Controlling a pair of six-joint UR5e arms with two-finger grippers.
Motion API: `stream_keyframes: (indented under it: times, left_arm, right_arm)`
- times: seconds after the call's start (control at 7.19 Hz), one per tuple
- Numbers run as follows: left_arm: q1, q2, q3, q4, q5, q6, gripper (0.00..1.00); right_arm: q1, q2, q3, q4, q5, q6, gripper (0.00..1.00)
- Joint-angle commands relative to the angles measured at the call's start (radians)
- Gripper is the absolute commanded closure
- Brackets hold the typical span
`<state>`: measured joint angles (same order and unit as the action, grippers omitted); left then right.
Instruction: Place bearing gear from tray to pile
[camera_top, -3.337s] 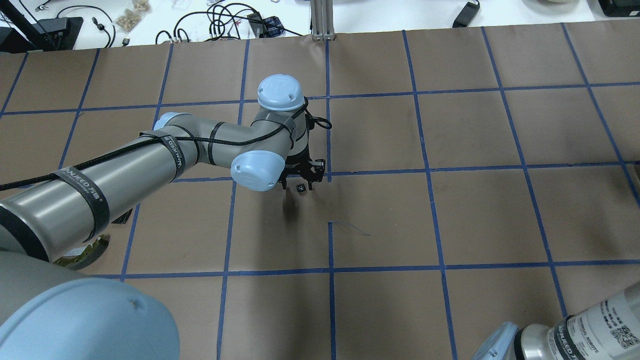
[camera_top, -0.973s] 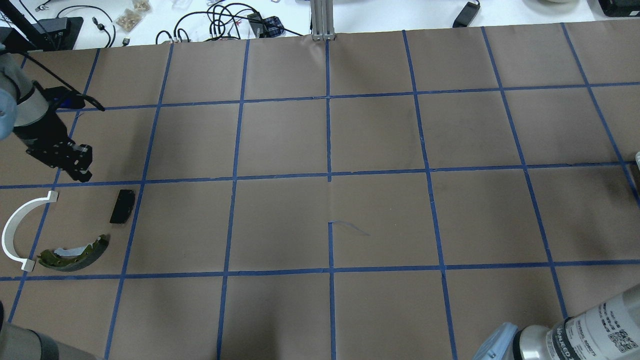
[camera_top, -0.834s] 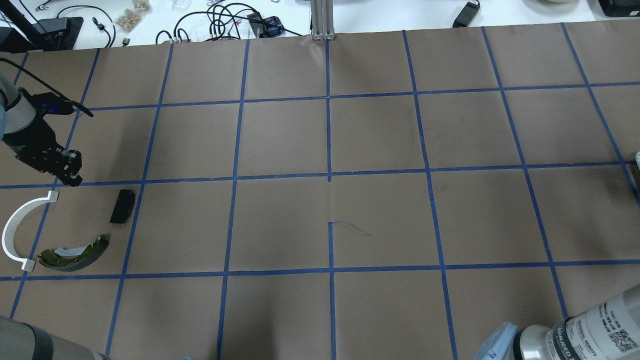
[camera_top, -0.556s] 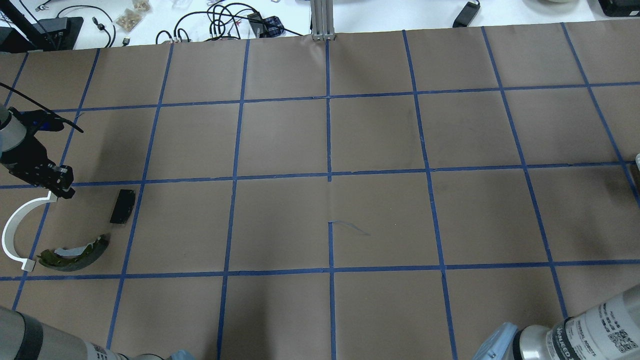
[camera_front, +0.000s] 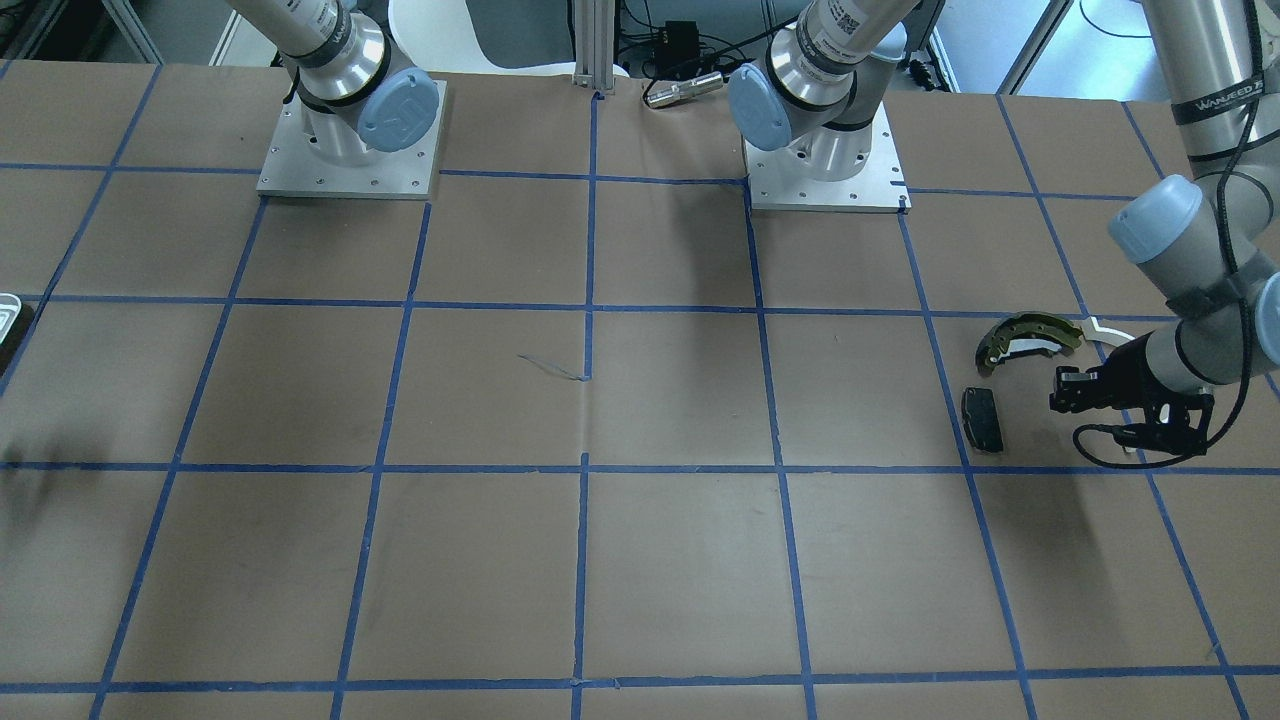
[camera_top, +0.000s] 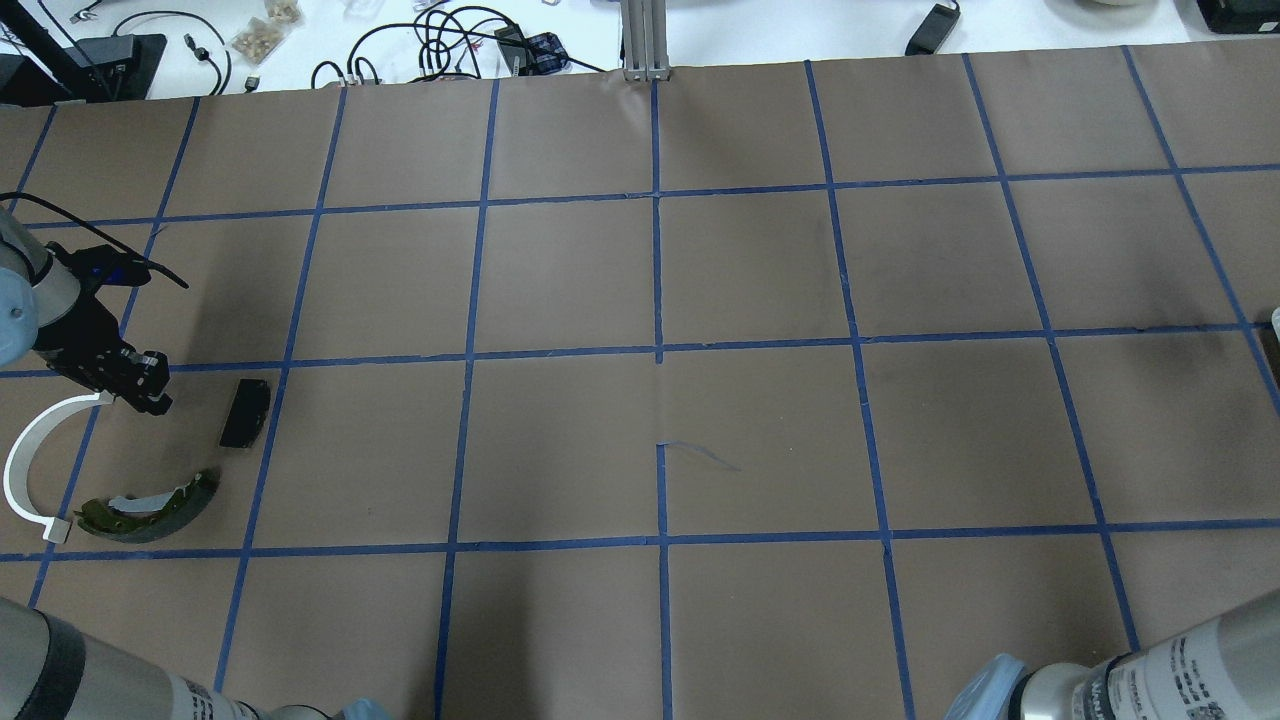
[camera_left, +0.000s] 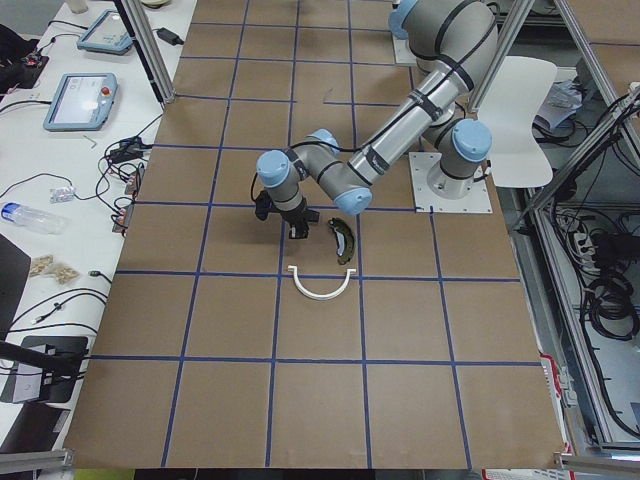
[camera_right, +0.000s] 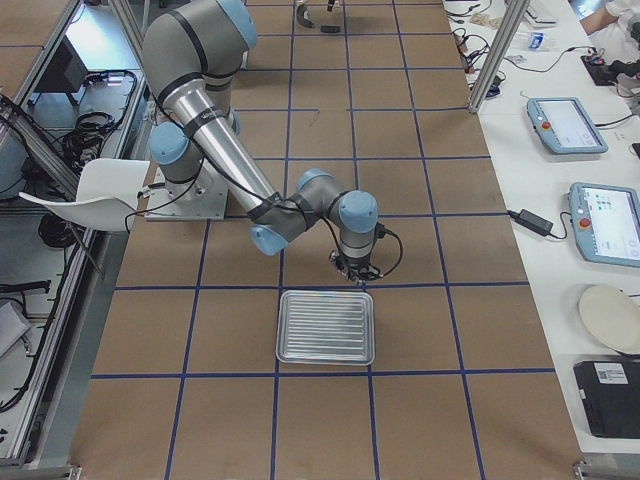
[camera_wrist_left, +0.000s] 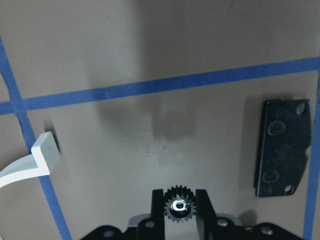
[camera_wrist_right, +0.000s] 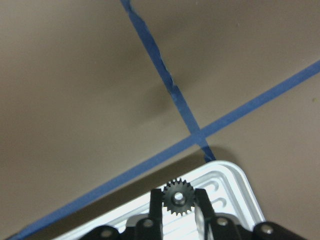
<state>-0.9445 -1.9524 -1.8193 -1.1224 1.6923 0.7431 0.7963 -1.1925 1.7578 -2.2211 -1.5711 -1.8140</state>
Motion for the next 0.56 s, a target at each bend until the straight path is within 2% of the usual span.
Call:
stream_keyframes:
  times: [0.0,0.14,0.42]
  left_arm:
    - [-0.002,-0.006,-0.012,-0.002,-0.031,-0.007,1.0]
    - [0.0,-0.013,-0.027,0.003,-0.028,-0.004,1.0]
    - [0.001,-0.02,-0.029,0.004,-0.026,0.007,1.0]
  right_arm:
    - [0.256,-0.099,0.079,0.024,0.003,0.382,1.0]
    - [0.417,-0.105,0.1,0.017,0.002,0.686,1.0]
    - [0.721,-0.105,0.063,0.006,-0.007,1.193,1.0]
